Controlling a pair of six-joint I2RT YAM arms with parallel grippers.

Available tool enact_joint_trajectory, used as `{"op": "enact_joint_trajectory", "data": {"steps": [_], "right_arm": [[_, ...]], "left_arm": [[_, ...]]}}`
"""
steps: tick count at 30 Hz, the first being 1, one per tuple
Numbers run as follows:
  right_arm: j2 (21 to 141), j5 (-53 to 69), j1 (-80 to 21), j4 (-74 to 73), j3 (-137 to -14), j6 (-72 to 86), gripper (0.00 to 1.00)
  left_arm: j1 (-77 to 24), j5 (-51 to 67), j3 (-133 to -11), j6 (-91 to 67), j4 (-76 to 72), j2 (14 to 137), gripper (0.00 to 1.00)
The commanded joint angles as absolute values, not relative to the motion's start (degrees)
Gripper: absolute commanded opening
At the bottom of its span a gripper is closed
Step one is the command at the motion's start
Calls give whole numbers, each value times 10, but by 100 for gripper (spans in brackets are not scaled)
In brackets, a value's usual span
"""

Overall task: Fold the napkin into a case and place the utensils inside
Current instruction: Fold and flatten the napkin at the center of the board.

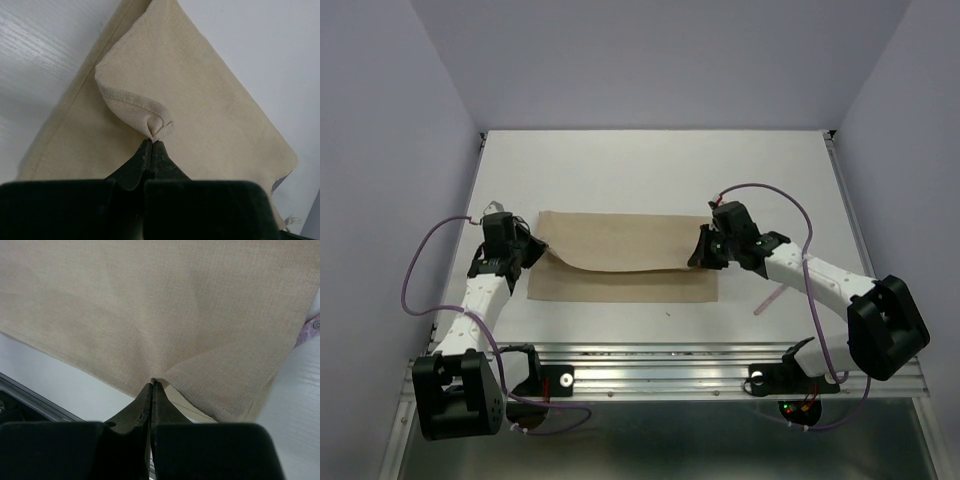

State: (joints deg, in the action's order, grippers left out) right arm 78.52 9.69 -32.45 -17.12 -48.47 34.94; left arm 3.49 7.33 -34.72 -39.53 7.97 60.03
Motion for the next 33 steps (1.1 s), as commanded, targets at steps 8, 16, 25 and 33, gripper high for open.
{"op": "enact_joint_trajectory", "data": {"steps": [8, 16, 25, 33], "right_arm": [[771, 95, -337, -157, -447, 358, 8], [765, 65, -356, -188, -460, 347, 69], [695, -118, -375, -269, -466, 373, 66], [786, -94, -375, -247, -475, 431, 45]], "left_arm": [[39, 79, -319, -410, 79, 593, 44], [40, 54, -389, -403, 127, 591, 82], [38, 52, -419, -386, 120, 605, 73], [38, 80, -410, -387, 94, 689, 59]]}}
